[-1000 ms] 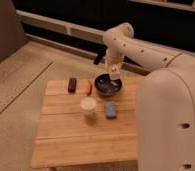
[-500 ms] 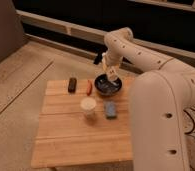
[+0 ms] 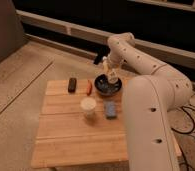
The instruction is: Place the bottle in the ceramic bowl
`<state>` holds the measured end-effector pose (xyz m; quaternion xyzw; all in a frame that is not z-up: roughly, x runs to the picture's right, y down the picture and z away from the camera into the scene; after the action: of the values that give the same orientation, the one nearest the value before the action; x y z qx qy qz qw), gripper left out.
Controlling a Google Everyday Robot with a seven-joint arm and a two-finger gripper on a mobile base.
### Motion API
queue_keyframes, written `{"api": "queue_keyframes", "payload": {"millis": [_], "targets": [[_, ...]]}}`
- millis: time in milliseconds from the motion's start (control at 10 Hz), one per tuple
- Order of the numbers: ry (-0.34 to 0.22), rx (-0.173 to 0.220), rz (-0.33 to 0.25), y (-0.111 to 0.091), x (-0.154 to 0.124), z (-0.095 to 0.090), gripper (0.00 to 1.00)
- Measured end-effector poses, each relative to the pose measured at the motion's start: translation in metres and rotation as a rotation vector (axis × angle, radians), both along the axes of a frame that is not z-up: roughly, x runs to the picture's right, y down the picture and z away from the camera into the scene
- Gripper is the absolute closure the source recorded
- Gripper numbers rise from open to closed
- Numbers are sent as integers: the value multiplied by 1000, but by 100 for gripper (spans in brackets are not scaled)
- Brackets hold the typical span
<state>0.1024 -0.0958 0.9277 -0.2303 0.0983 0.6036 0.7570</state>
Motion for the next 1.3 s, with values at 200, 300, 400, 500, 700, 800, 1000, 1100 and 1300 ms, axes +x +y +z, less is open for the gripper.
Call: {"api": "queue_keyframes", "payload": {"millis": [200,300,400,500,700,800,1000,1100,1300], "targets": [[-31,-25,-1,7,-12,14,100],[-48,-38,-11,11,-21,21,100],[-60,-53,-20,16,-26,26,100],[-62,-80,-26,24,-27,33,100],[-51,-127,-48,40,-25,43,100],[-44,-155,-65,50,-27,47,100],[-27,-207,-78,65,-22,53,100],[-24,-222,-80,68,-21,53,99],[-24,-223,-81,69,-21,53,82]]}}
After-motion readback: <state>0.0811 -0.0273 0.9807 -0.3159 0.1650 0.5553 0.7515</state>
